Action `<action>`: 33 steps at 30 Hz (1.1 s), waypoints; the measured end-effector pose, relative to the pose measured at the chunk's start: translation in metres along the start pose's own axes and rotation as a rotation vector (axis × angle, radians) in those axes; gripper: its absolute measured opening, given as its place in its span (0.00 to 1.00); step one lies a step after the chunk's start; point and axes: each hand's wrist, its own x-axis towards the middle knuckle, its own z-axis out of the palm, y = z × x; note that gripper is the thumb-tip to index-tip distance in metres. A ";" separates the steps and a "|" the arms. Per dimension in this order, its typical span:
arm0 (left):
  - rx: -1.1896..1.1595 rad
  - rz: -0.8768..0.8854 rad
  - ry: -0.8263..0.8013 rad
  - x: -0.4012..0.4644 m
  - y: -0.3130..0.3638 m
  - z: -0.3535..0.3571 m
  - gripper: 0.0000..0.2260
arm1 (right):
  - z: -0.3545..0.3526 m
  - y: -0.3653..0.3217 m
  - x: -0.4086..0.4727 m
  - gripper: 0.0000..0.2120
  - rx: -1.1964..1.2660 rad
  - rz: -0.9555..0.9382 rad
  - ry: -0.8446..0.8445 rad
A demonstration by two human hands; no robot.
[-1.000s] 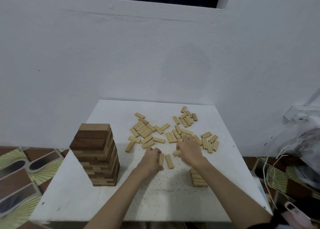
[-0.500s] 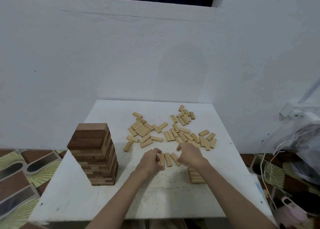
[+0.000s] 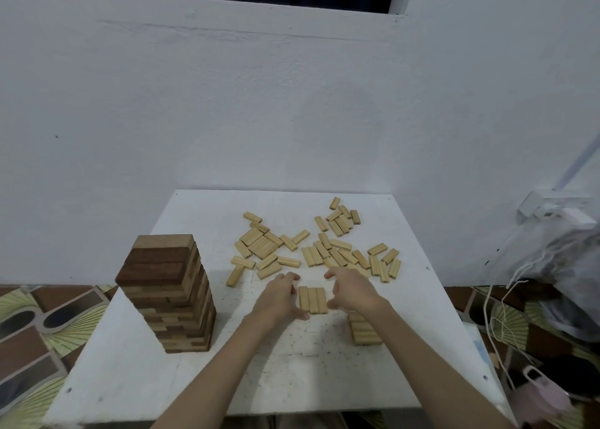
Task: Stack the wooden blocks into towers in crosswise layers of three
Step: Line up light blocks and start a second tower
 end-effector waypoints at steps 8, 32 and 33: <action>0.070 0.005 -0.041 0.004 -0.001 -0.001 0.36 | 0.000 -0.004 0.000 0.39 -0.205 -0.104 -0.087; 0.082 0.029 -0.003 0.006 -0.002 0.004 0.34 | -0.002 -0.004 0.003 0.34 -0.213 -0.189 -0.107; 0.084 0.027 -0.006 0.005 -0.002 0.003 0.34 | -0.002 -0.004 0.004 0.34 -0.218 -0.191 -0.108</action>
